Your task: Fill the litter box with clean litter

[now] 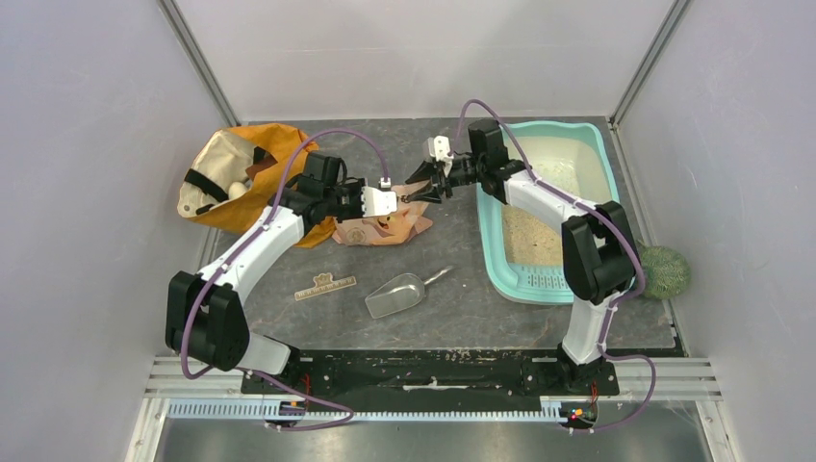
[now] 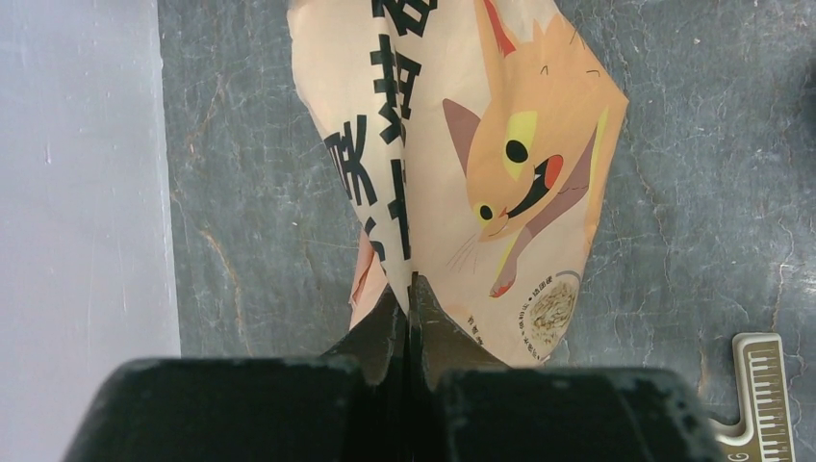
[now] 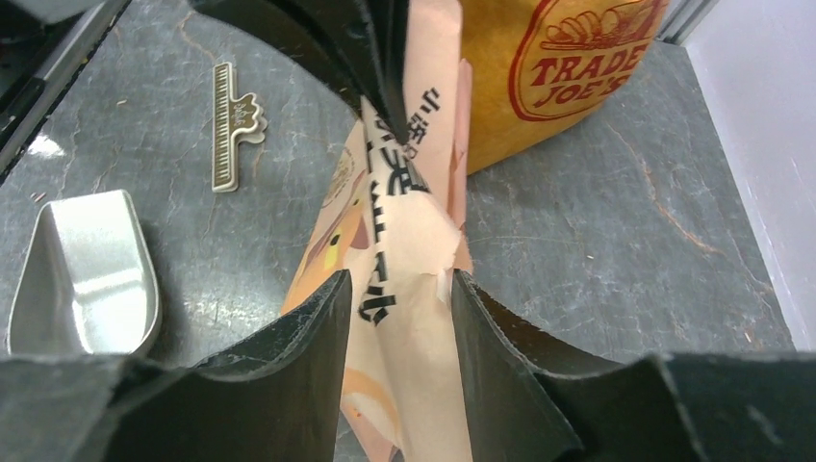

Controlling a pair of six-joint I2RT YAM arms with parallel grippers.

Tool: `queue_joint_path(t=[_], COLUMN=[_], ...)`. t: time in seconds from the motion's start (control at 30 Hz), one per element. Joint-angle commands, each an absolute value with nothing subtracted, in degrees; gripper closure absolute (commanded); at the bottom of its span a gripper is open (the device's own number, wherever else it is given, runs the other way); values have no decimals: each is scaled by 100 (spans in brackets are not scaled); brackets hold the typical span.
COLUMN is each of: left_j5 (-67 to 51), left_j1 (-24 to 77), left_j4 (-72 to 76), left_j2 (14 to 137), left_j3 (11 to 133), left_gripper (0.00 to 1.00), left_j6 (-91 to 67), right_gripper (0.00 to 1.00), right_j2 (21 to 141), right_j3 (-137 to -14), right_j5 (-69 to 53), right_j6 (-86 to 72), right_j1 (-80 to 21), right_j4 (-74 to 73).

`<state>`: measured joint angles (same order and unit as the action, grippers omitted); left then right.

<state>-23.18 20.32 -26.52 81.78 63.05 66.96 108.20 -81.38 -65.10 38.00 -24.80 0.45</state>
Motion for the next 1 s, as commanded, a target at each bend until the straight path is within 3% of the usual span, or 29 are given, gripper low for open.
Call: queue_joint_path(t=[0.0,0.33,0.63,0.97], left_j5=[-2602,-2623,-2645,-2662], left_j1=[2021,2020,2021,2019], left_j4=[-2477,-2522,-2540,-2621], left_j2=[8144,8132,8069,8001], left_j3=[6636,6636,6608,6636], left_gripper=[98,98,98,98], left_j6=[6974,6996,6993,7061], right_gripper=[50,44,50,47], right_j2=[10326,10214,10318,10808], right_j3=[-7849,-7949,-8048,-8315], right_j5=[-6853,-6451,-6707,-6191], right_j6=[4363,4260,5200,5553], right_j1=[-2520,-2515,-2629,-2644], right_j4=[289,246,-623,-791])
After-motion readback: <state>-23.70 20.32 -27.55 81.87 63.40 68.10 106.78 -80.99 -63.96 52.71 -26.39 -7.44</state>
